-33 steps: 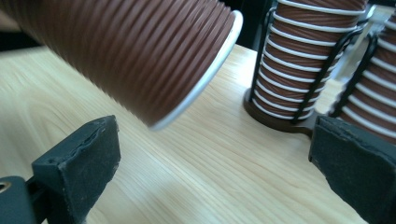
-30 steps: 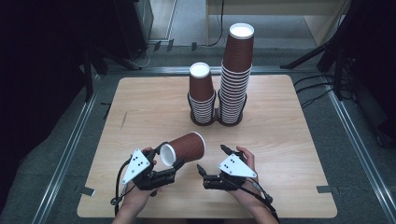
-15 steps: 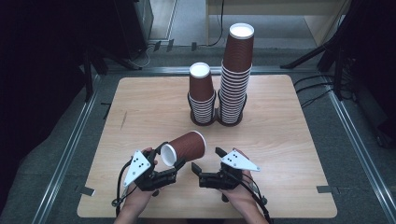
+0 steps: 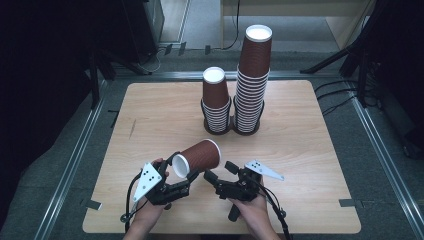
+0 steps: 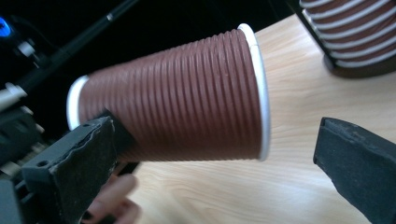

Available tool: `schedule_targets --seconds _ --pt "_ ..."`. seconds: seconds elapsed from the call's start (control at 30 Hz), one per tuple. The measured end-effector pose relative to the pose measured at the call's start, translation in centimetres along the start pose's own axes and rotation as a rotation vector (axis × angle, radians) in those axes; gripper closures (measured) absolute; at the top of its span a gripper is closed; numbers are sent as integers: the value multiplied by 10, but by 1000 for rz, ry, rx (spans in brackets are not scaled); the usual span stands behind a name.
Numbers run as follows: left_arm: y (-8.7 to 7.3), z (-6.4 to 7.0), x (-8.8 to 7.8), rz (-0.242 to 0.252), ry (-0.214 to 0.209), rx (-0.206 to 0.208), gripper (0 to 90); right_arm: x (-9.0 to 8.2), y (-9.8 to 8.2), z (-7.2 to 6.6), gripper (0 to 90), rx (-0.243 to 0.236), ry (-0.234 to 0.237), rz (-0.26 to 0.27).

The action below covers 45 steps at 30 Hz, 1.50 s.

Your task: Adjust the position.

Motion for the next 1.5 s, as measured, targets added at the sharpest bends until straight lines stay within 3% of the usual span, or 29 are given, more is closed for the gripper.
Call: schedule_targets --seconds 0.23,0.37,0.7,1.2,1.5 --pt "-2 0 0 7 1 -3 222 0 0 1 0 161 -37 16" --pt "-2 -1 0 19 8 -8 222 0 -2 5 0 224 -64 22" --pt "0 -2 -3 46 22 0 222 9 -3 5 0 506 -71 45" --pt "-2 -2 -3 58 42 15 222 20 -8 -3 0 761 -69 70" --pt "-3 1 -2 62 37 33 222 29 -13 -5 0 861 -83 54"
Point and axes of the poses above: each handheld gripper's, and its own axes: x roughly forward along the jaws, y roughly out of its top, z roughly to its right, the point moved 4 cm from there along x, roughly forward along the jaws, and after that the axes turned 13 degrees about z, right-handed, at the moved point
